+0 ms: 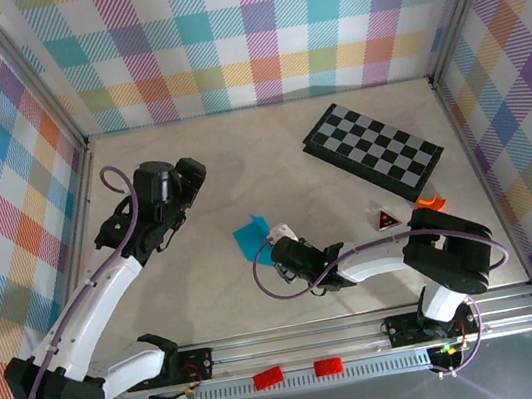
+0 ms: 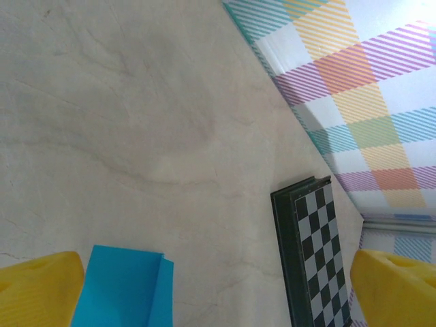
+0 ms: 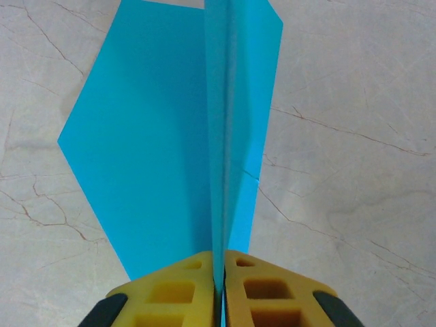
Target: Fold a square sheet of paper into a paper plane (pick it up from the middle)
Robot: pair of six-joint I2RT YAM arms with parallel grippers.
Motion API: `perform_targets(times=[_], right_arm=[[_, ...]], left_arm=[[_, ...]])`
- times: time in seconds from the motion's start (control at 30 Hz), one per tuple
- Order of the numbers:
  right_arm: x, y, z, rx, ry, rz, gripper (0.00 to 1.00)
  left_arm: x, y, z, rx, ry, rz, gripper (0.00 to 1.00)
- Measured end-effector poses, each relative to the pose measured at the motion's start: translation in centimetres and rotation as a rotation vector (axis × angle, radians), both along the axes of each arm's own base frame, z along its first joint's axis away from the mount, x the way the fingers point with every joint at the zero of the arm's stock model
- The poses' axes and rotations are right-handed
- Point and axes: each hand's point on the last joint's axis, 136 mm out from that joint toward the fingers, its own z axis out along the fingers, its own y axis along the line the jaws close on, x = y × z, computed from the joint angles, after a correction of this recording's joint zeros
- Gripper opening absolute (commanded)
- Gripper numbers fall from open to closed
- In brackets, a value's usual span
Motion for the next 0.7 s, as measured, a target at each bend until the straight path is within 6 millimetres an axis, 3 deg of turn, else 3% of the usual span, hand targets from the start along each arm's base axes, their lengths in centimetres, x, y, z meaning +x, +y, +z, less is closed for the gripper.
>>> perform_targets(times=[0.4, 0.47, 0.7], right_arm=[[0.1, 0.6, 0.5, 0.025, -0.005, 0.006, 0.10], [0.1, 0.8, 0.6, 0.033, -0.002, 0.011, 0.11], [-0.2, 1.4, 0.1, 0.046, -0.004, 0.053, 0.11]], left_arm=[[-0.2, -0.3, 0.1, 0.057, -0.016, -0.047, 1.00], [-0.3, -0.6, -0.9, 0.083, -0.016, -0.090, 1.00], [-3.4, -0.9, -7.6, 0.113, 0.027, -0.248, 1.00]])
